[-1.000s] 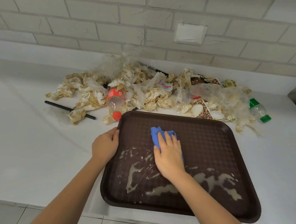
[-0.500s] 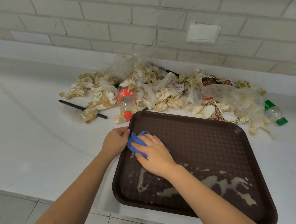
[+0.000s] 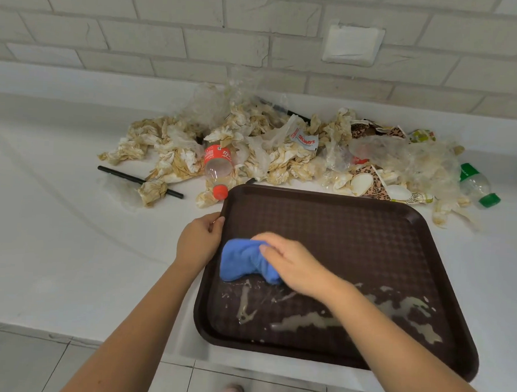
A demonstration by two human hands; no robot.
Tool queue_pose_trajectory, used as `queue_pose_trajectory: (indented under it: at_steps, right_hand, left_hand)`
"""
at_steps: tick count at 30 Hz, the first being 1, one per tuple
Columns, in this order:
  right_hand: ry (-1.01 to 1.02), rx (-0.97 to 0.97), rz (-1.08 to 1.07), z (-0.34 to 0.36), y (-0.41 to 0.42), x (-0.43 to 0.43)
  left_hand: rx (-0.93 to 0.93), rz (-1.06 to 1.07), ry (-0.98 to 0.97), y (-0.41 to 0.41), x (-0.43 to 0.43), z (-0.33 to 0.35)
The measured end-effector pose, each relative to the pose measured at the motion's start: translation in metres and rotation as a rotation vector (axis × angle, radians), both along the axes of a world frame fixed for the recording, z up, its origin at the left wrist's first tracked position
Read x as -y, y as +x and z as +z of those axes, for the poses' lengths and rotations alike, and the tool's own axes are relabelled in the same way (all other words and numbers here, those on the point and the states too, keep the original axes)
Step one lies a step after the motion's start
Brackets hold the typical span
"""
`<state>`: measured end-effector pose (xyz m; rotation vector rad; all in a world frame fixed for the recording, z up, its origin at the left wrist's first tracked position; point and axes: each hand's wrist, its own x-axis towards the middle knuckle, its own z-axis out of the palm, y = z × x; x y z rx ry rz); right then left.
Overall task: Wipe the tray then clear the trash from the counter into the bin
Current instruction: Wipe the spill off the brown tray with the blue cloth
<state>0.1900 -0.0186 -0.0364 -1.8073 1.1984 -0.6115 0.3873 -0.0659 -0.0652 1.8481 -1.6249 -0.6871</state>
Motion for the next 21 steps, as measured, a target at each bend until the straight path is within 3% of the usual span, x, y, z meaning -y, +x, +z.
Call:
queue_pose_trajectory:
  at_steps: [2,5,12,21]
  right_hand:
    - [-0.024,0.033,-0.114,0.007,-0.014,0.009]
    - [-0.176,-0.069,-0.205,0.014,-0.033,0.026]
    - [-0.16,-0.498,0.022,-0.012,-0.016,0.036]
    - [-0.423,-0.254,0.309,-0.016,0.015,-0.011]
  left_hand:
    - [0.016,0.007,-0.021,-0.001,-0.003,0.0]
    - [0.017,0.02,-0.066,-0.003,-0.008,-0.002]
    - [-0.024,0.068,-0.058,-0.005,-0.01,-0.003]
    - [0.036,0.073,-0.08,-0.008,-0.007,-0.005]
